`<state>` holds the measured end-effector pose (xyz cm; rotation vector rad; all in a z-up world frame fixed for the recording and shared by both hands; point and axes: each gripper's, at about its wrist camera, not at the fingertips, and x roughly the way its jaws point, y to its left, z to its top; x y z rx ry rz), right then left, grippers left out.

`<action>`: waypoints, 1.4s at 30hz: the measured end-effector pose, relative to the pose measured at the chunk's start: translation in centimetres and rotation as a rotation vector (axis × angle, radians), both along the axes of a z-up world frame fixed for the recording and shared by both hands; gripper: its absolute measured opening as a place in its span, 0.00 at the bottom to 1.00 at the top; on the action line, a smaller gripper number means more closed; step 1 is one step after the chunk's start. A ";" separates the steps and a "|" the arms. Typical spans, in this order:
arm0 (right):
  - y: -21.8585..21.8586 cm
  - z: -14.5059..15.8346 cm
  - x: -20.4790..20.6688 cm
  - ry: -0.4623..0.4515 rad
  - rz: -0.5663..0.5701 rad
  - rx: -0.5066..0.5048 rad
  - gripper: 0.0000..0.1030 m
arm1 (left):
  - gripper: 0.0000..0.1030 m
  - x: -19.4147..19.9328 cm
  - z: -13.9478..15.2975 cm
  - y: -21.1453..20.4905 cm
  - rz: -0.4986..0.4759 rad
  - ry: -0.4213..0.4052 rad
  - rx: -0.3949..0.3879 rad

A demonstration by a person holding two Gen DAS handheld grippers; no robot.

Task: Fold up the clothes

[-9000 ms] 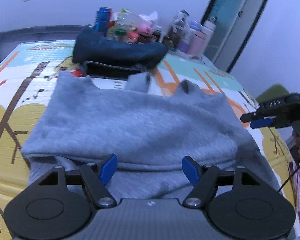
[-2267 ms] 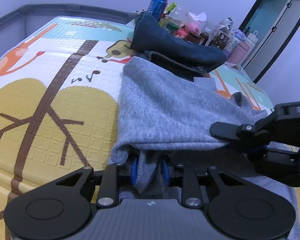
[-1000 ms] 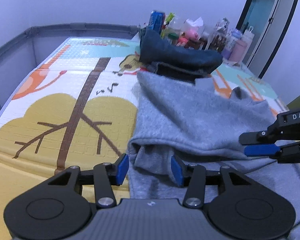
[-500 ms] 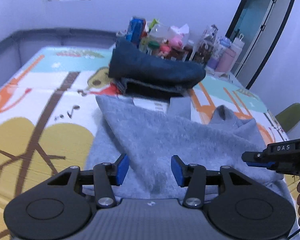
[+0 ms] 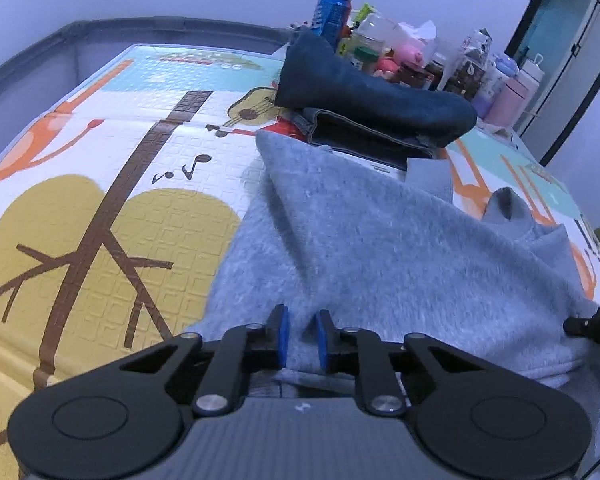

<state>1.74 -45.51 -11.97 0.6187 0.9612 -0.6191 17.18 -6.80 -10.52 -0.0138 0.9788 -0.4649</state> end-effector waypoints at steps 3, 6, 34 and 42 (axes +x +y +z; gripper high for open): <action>-0.5 0.1 -0.3 0.003 0.006 0.009 0.00 | 0.17 -0.2 0.0 -0.2 -0.007 -0.014 0.018; -0.1 0.6 -0.8 0.023 -0.015 -0.018 0.00 | 0.17 0.0 0.0 -0.3 -0.004 -0.012 0.020; -1.0 2.3 -0.4 0.004 -0.011 -0.024 0.05 | 0.36 8.6 0.6 -7.1 0.035 0.042 0.004; -1.6 2.1 -1.0 -0.012 -0.005 0.004 0.05 | 0.38 8.7 0.4 -8.6 0.037 0.014 0.060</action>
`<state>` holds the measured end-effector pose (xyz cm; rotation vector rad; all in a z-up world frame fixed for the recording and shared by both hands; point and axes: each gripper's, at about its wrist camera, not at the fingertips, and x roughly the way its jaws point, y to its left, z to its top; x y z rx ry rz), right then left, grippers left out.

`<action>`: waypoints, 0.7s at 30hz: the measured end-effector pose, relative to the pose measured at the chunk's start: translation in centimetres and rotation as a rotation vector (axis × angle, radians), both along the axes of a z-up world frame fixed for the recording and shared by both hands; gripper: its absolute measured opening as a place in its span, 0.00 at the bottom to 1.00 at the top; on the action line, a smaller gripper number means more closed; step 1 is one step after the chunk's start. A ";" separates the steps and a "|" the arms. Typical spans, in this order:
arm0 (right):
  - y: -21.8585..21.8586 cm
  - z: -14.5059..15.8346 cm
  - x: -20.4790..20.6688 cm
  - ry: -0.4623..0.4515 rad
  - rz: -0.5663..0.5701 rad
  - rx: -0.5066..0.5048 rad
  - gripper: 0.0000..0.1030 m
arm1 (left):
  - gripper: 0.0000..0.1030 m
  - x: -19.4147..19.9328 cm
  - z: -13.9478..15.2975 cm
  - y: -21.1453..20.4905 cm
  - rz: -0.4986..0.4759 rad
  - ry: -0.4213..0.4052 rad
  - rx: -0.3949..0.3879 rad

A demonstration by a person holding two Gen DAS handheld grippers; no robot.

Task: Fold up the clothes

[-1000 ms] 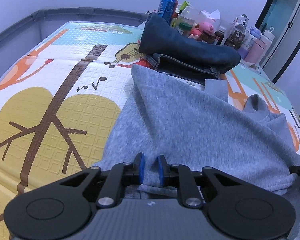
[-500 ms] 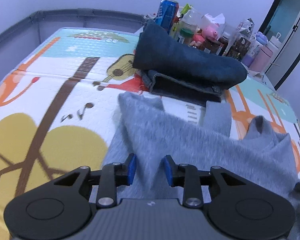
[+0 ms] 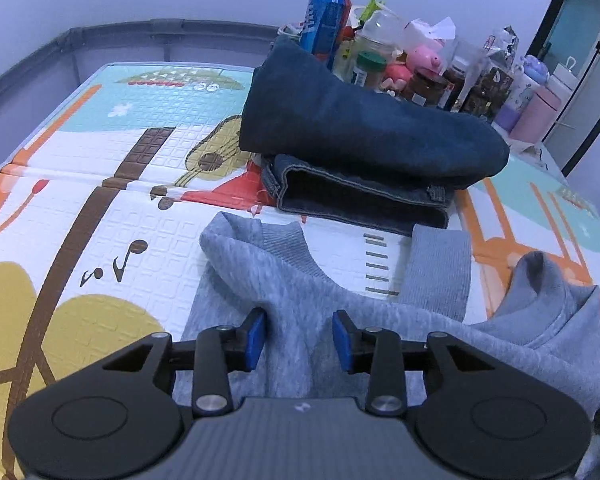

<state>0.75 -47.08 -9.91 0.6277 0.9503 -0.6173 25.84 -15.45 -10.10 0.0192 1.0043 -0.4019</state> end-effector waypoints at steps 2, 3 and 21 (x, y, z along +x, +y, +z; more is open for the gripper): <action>0.0 0.0 0.0 -0.003 -0.003 0.006 0.05 | 0.41 -0.2 0.2 0.0 0.004 -0.004 -0.003; -0.1 0.0 -0.1 -0.005 -0.005 0.010 0.05 | 0.41 -0.3 0.3 0.0 0.006 -0.007 -0.003; 0.6 0.2 -0.9 0.009 0.020 0.022 0.06 | 0.43 -2.9 2.6 2.5 0.011 -0.042 -0.034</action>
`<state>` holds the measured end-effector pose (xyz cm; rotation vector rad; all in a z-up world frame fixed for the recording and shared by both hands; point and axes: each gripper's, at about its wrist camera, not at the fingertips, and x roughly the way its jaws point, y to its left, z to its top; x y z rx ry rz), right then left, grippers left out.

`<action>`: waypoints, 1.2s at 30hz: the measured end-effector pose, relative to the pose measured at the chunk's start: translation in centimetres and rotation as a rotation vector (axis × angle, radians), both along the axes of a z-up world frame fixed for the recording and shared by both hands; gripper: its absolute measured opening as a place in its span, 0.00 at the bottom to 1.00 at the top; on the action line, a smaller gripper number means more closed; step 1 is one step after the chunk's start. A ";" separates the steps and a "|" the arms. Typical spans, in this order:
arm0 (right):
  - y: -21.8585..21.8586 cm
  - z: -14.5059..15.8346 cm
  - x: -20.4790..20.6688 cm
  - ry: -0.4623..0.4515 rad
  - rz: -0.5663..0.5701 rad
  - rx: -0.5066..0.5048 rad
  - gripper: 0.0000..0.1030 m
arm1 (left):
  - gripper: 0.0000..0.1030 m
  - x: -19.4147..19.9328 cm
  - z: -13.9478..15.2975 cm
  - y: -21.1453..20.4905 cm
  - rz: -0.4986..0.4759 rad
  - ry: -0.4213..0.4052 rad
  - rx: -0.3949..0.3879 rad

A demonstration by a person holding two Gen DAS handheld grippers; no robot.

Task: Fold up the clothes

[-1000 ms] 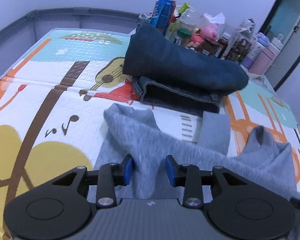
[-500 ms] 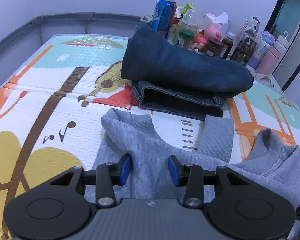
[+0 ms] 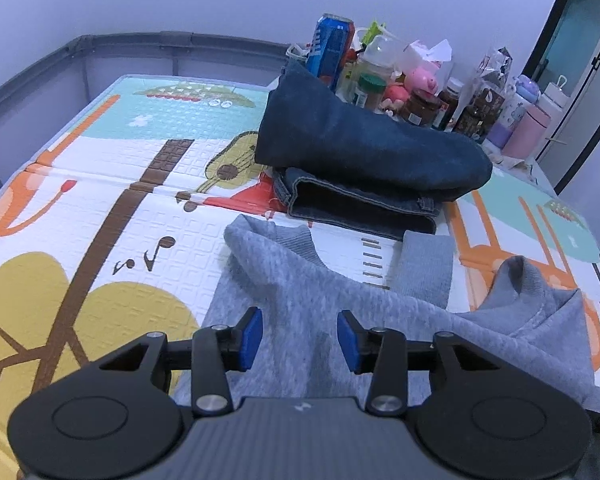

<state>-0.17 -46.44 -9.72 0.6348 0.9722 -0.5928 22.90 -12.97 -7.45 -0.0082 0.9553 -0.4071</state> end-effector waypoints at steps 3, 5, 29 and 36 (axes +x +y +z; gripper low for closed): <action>0.1 0.2 -0.3 -0.006 -0.002 0.000 0.06 | 0.43 -0.5 0.5 0.2 -0.004 -0.004 -0.005; 0.1 0.5 -0.5 -0.016 -0.008 -0.001 0.06 | 0.43 -0.7 0.6 0.1 -0.012 0.001 -0.009; -0.3 -1.1 0.5 0.002 0.030 0.031 0.01 | 0.46 2.7 -3.3 -4.6 -0.055 0.058 0.059; -0.8 -1.5 -0.1 0.003 0.011 0.030 0.00 | 0.45 5.4 -4.4 -4.7 -0.014 0.063 0.101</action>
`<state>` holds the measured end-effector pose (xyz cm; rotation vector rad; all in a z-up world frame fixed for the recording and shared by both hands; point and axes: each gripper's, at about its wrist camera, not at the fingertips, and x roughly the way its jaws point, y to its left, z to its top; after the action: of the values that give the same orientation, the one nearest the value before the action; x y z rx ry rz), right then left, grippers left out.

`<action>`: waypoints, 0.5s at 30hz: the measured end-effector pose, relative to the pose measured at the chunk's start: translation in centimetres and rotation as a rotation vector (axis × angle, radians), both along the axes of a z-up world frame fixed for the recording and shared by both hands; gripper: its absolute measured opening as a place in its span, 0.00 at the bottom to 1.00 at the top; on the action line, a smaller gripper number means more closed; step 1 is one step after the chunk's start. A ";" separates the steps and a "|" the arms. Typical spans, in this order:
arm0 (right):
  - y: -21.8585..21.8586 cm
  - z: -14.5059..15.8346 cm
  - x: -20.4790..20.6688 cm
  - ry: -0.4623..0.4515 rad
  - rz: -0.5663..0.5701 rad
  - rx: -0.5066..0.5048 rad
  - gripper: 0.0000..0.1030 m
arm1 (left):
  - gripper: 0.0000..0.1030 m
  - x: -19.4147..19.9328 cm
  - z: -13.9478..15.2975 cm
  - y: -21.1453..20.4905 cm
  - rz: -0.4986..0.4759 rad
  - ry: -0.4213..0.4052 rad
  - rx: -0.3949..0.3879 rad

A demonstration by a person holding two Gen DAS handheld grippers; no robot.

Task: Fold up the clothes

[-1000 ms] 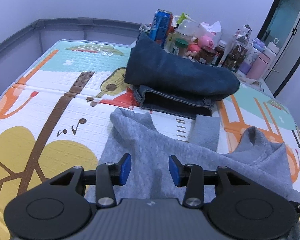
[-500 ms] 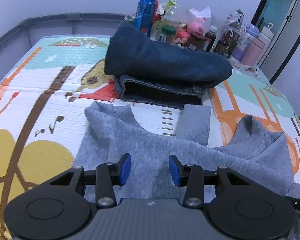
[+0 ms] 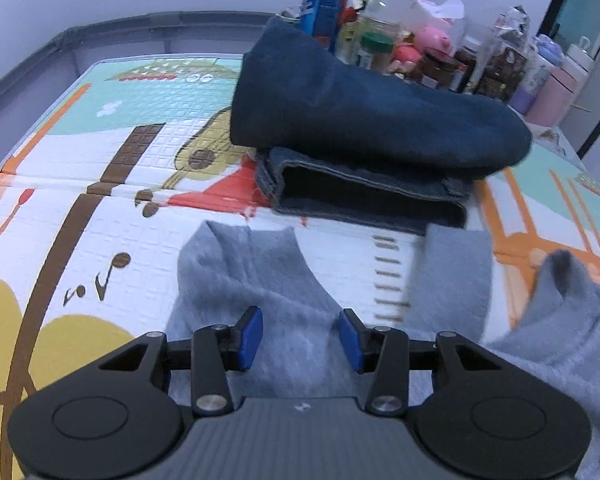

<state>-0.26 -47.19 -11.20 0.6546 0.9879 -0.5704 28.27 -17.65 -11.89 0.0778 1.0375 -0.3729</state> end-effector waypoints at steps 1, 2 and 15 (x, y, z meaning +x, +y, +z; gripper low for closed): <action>-0.1 0.0 0.0 0.000 -0.003 0.001 0.00 | 0.44 0.2 0.0 0.0 0.003 -0.001 0.002; -0.1 -0.1 0.0 0.001 -0.008 0.002 0.00 | 0.44 0.4 0.1 0.0 0.006 -0.003 0.005; 0.4 3.3 -0.9 -0.073 0.001 -0.002 0.09 | 0.43 -2.4 4.2 1.2 0.012 -0.055 0.015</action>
<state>-1.18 -46.77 -7.93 0.6685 0.9195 -0.5429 25.82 -16.47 -7.74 0.0948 0.9866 -0.3505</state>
